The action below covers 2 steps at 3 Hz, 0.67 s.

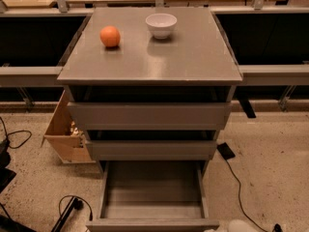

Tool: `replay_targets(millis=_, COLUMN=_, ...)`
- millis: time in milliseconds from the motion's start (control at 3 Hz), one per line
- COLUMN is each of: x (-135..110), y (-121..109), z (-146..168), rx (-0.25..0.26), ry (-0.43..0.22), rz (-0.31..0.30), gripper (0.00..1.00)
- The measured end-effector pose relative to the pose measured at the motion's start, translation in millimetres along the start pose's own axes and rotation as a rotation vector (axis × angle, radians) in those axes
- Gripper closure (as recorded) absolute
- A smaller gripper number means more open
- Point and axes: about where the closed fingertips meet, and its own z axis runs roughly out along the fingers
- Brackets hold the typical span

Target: Close bottom drawer

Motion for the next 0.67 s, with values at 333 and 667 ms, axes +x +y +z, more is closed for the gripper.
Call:
replay_targets(millis=333, x=0, y=-20, z=28, rx=0.002, ry=-0.05, rz=-0.047, gripper=1.0)
replay_targets(millis=667, x=-17, y=-43, z=42, rx=0.027, ry=-0.093, rz=-0.116, gripper=1.0)
